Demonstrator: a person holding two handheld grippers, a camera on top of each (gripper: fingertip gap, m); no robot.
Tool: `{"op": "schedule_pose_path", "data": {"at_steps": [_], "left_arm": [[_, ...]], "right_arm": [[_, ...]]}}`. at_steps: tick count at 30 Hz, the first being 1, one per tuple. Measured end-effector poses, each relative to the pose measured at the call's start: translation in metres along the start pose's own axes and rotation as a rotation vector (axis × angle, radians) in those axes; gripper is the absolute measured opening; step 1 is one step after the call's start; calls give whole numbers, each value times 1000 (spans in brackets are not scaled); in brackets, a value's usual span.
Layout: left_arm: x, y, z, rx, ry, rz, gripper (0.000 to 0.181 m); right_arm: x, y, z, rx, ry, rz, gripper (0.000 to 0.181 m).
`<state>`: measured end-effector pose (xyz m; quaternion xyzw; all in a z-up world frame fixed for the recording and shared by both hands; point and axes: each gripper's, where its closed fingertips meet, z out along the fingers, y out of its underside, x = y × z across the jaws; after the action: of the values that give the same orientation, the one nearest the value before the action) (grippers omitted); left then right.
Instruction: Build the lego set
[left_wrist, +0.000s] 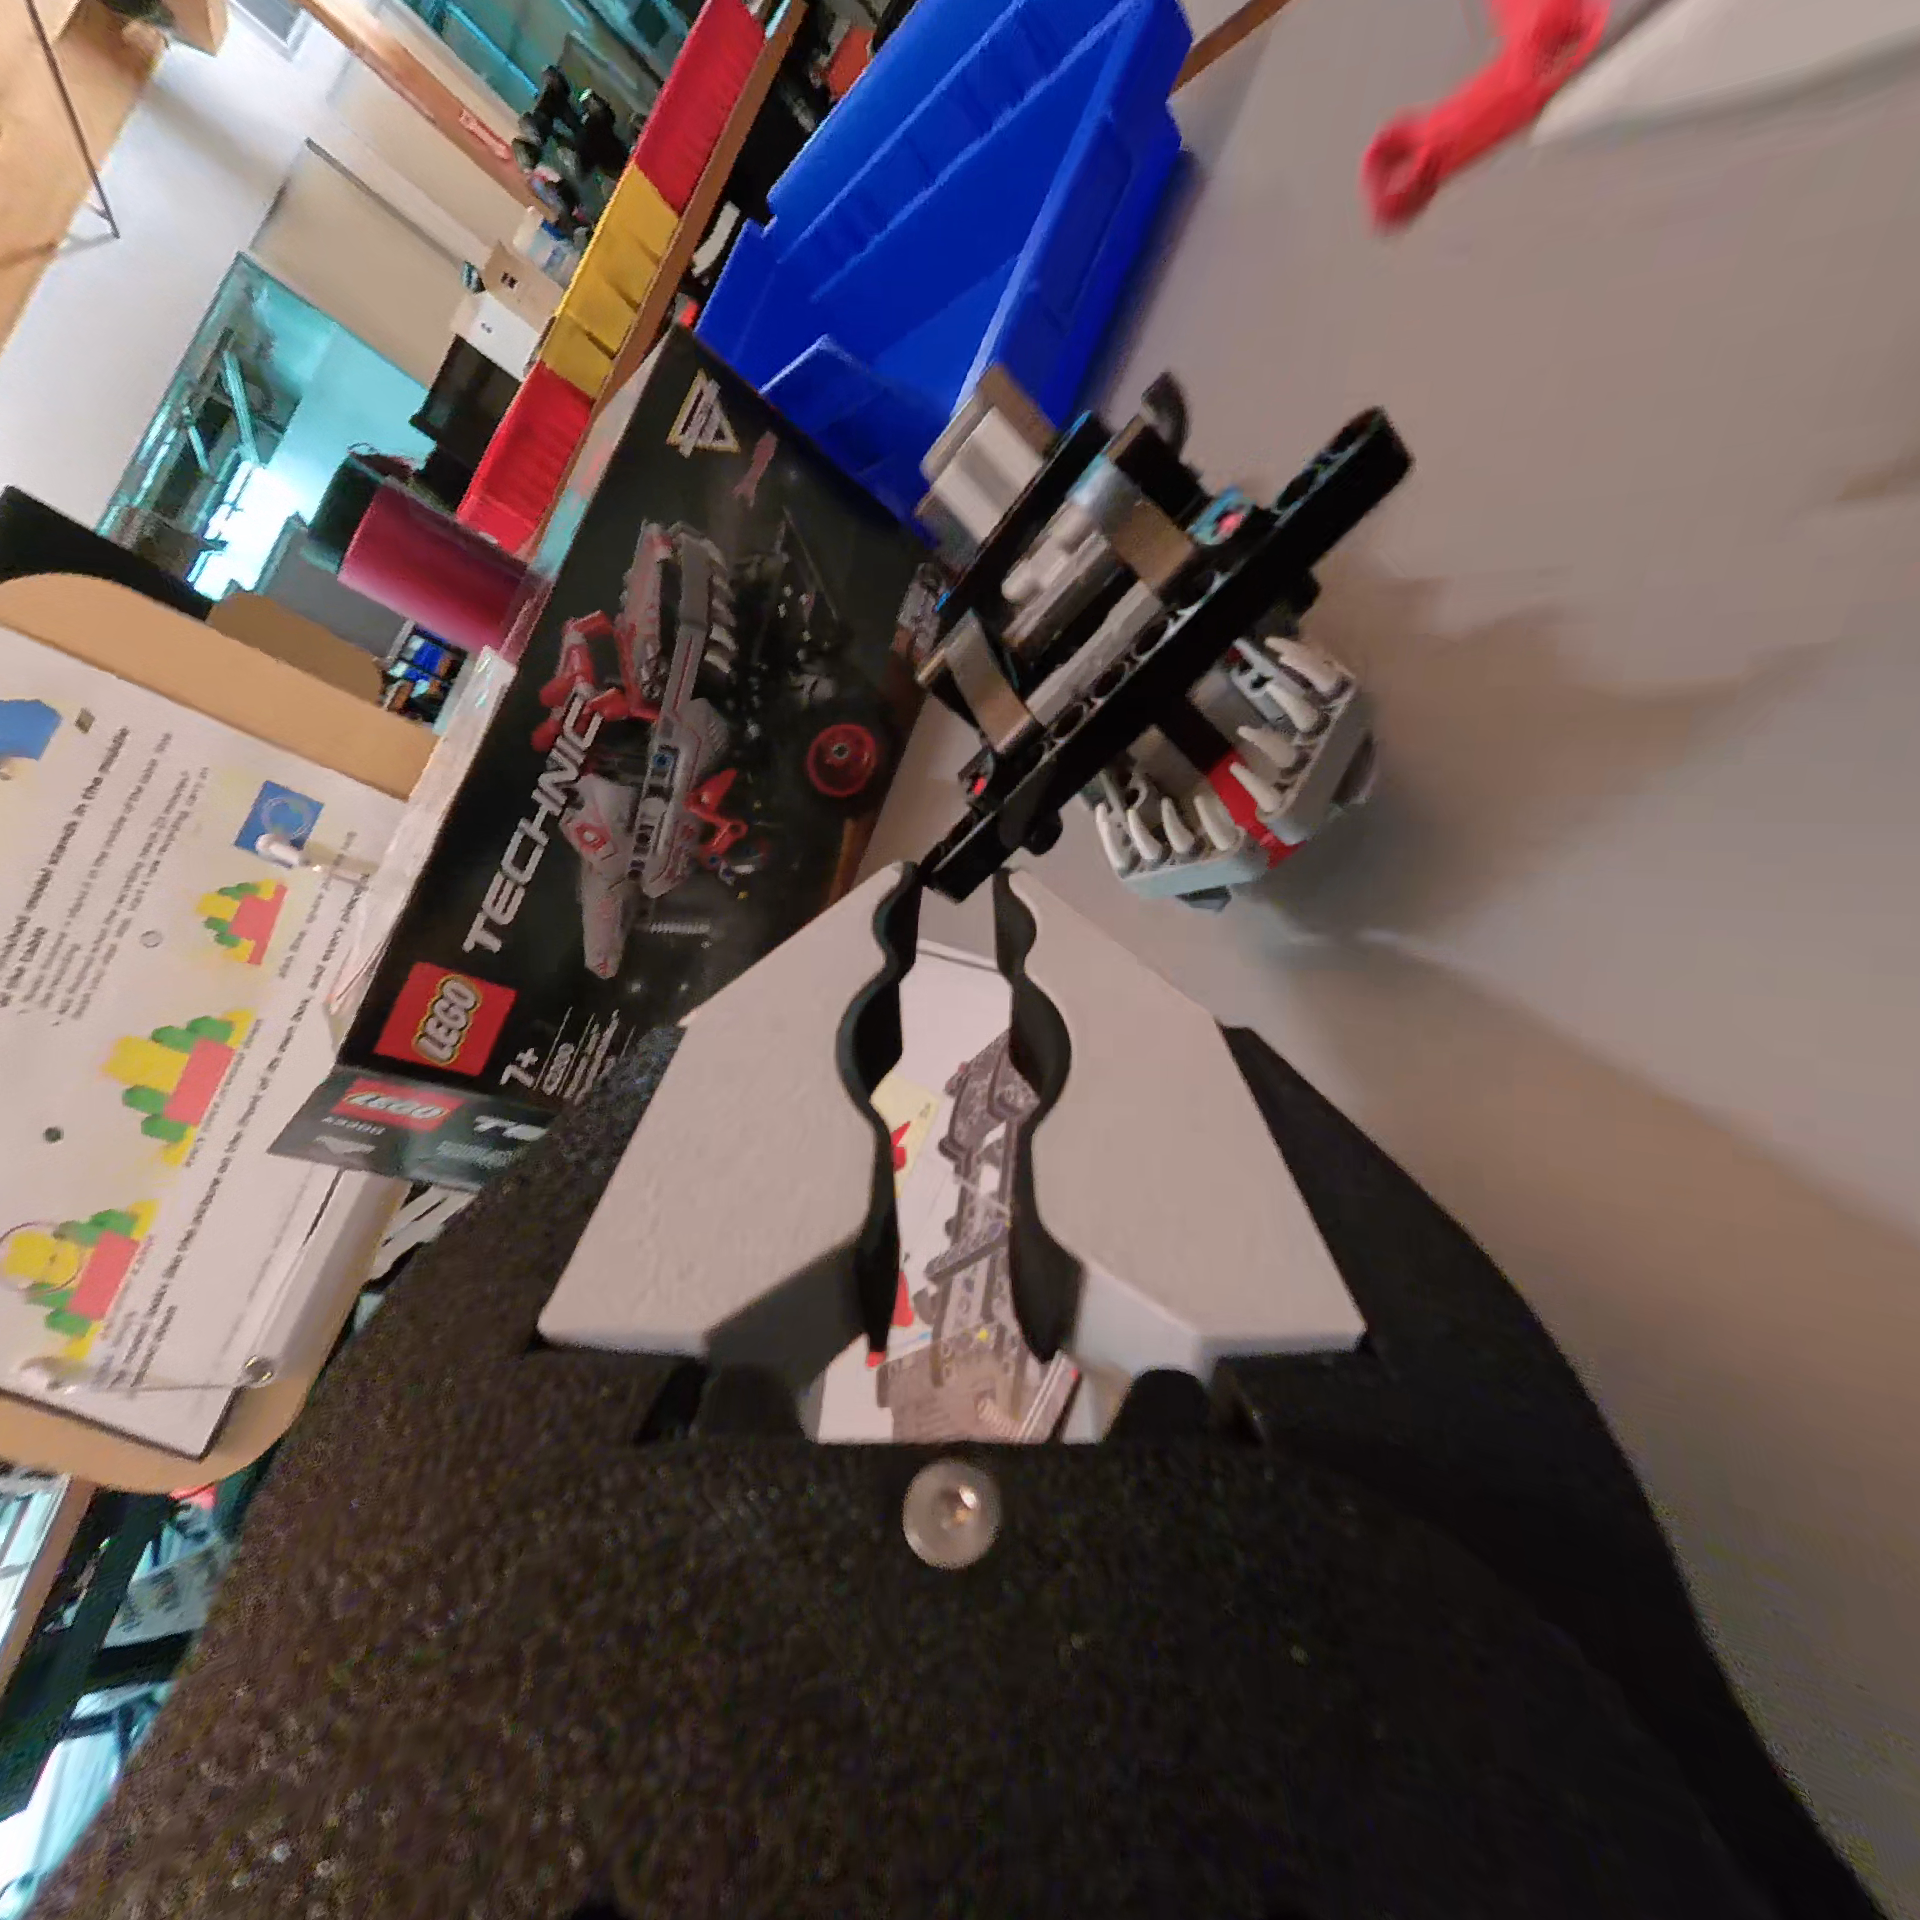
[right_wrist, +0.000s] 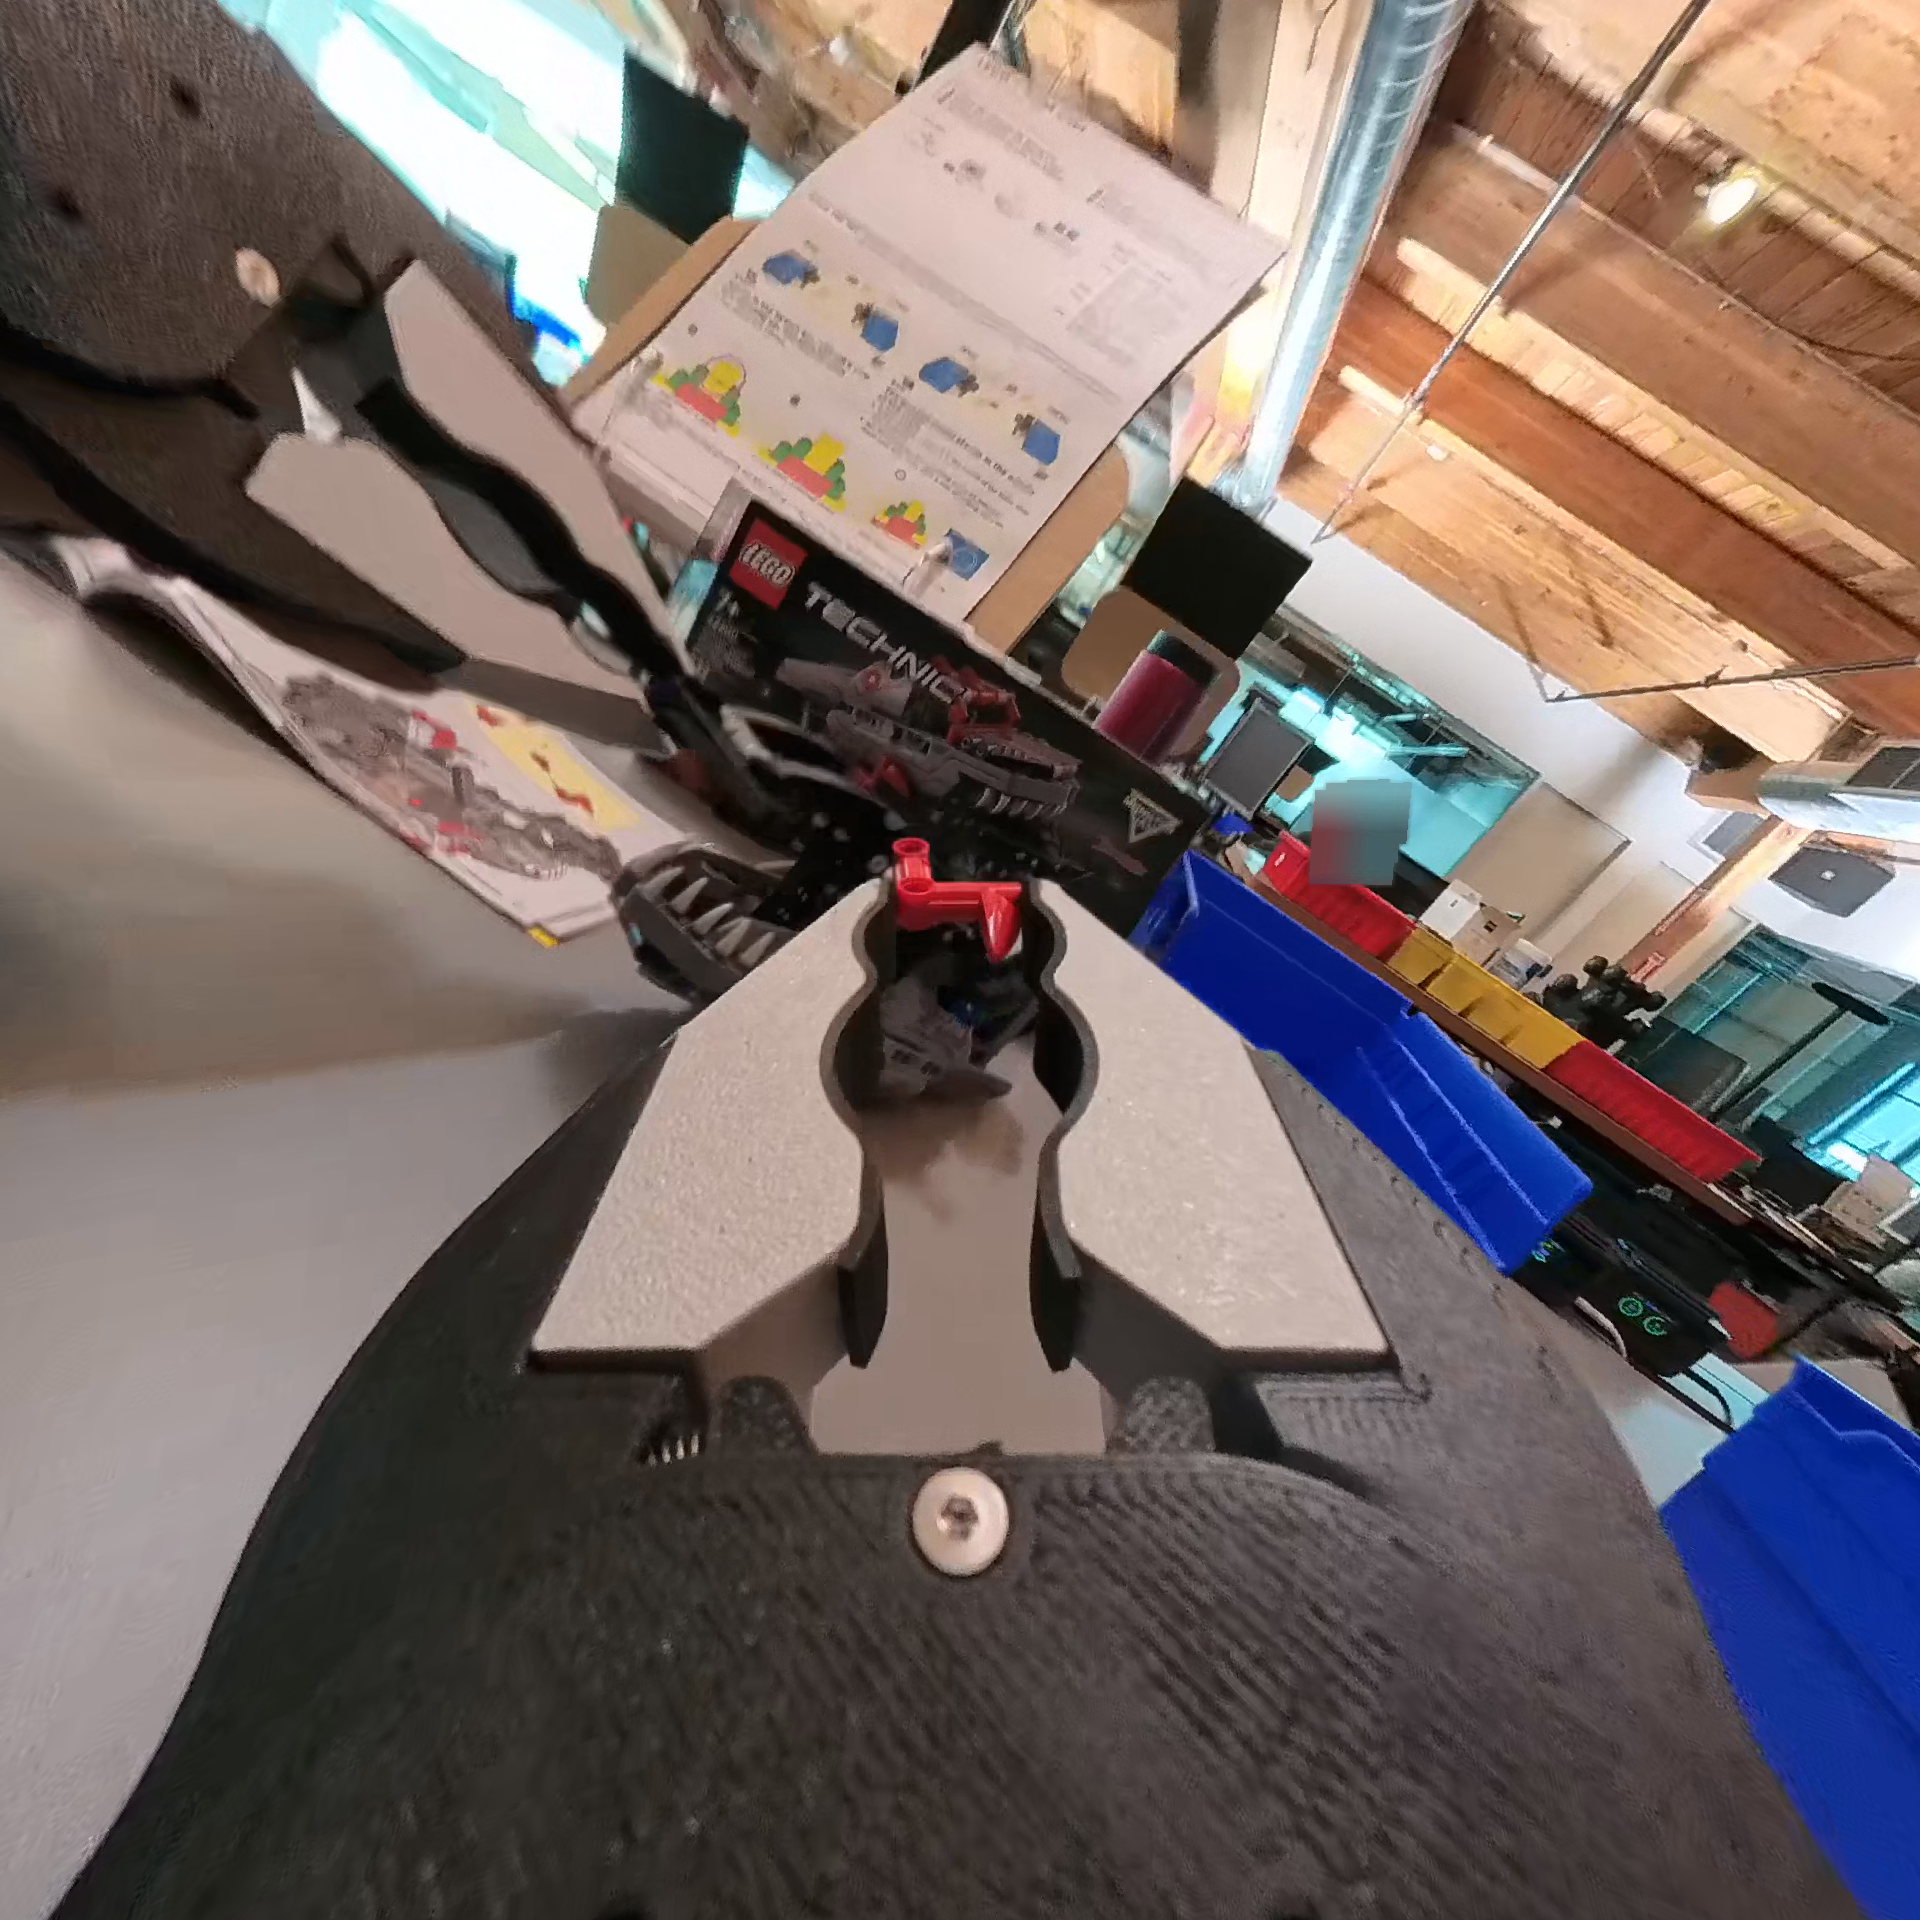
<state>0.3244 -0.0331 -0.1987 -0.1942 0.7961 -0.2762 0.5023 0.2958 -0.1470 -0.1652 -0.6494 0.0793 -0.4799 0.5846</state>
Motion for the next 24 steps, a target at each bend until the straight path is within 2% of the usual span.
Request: {"op": "schedule_pose_path", "data": {"at_steps": [3,11,16,18,21,24], "left_arm": [[-2,9,2,1,12,-28,12],[-12,27,8,-46,11,-70,12],[-20,34,11,-72,28,-125,14],[-30,35,4,-98,0,-129,16],[-50,20,-15,-56,-66,-134,16],[-44,-25,-33,73,14,-134,17]], "right_arm": [[6,-8,-5,62,28,27,22],[-28,7,7,-71,-83,-252,22],[-42,18,11,-128,-141,-318,22],[-36,20,12,-147,-110,-328,22],[-32,18,11,-135,-90,-306,22],[-25,10,9,-100,-49,-302,22]]}}
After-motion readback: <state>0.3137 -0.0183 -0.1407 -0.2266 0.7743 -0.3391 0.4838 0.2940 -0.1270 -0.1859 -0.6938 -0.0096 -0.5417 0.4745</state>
